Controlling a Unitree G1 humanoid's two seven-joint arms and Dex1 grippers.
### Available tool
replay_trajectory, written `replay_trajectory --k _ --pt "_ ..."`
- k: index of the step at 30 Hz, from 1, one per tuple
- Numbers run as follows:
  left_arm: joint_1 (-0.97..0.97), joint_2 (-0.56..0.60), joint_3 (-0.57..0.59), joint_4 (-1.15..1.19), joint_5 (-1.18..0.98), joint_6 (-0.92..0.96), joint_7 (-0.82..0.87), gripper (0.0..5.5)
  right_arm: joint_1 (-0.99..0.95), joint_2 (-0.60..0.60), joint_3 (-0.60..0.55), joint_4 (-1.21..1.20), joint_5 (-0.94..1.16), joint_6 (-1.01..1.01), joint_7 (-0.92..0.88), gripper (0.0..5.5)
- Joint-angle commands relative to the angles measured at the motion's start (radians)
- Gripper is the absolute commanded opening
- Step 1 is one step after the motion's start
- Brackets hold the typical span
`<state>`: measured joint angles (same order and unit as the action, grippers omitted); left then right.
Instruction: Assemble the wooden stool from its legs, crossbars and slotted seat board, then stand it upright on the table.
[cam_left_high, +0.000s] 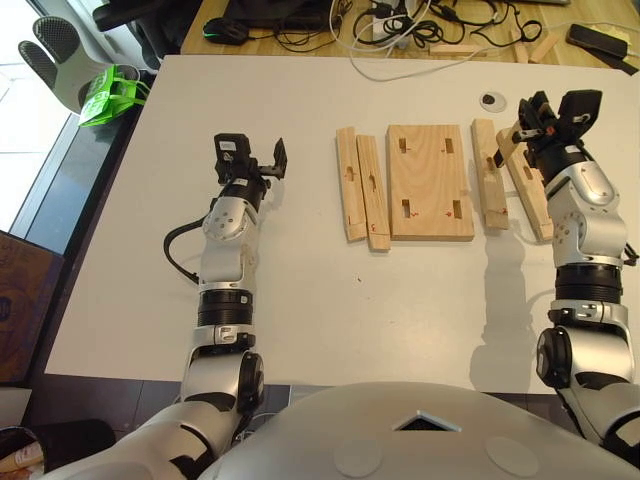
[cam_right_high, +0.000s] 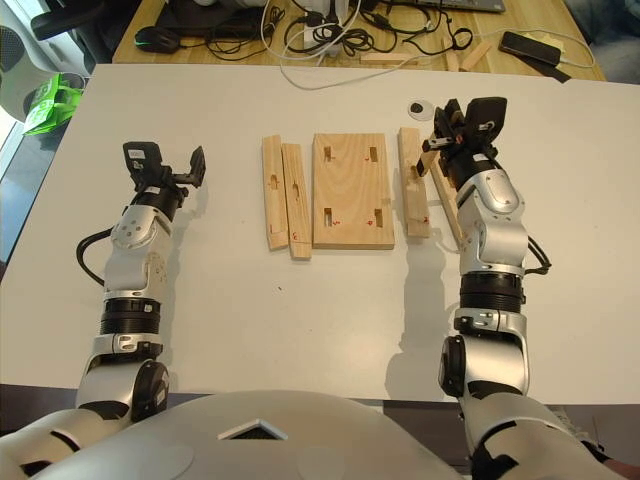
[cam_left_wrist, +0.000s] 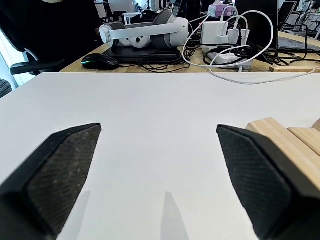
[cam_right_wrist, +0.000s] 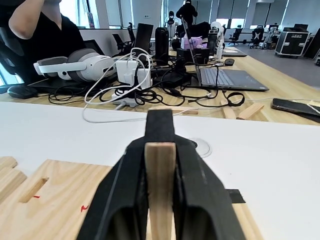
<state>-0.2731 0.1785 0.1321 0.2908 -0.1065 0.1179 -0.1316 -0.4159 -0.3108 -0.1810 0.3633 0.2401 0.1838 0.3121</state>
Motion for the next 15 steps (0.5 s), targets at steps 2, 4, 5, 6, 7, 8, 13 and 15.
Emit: replay_trajectory --k 2,4,5,6,7,8,13,15 --pt "-0.020 0.003 -0.011 0.011 0.009 0.014 -0.002 4.28 -0.035 0.050 -0.015 0.076 -0.010 -0.045 -0.063 0.39" --pt "-0.020 0.004 -0.013 0.011 0.009 0.015 -0.003 4.28 -0.035 0.064 -0.012 0.086 -0.019 -0.052 -0.089 0.39" --pt "-0.018 0.005 -0.014 0.010 0.008 0.016 -0.003 4.28 -0.035 0.071 -0.008 0.088 -0.025 -0.043 -0.106 0.39" --pt "-0.017 0.005 -0.015 0.008 0.008 0.018 -0.004 4.28 -0.035 0.077 -0.005 0.087 -0.029 -0.029 -0.121 0.39" --pt "-0.017 0.005 -0.016 0.008 0.008 0.019 -0.005 4.28 -0.037 0.082 -0.001 0.082 -0.037 0.003 -0.142 0.39" --pt "-0.016 0.006 -0.016 0.008 0.008 0.020 -0.006 4.28 -0.037 0.087 0.004 0.069 -0.045 0.043 -0.169 0.39" --pt "-0.019 0.007 -0.023 0.014 0.013 0.019 -0.007 4.28 -0.075 0.123 0.003 0.006 -0.056 0.263 -0.302 0.39" --pt "-0.019 0.008 -0.026 0.015 0.016 0.018 -0.008 4.28 -0.098 0.127 -0.008 0.014 -0.062 0.291 -0.337 0.39"
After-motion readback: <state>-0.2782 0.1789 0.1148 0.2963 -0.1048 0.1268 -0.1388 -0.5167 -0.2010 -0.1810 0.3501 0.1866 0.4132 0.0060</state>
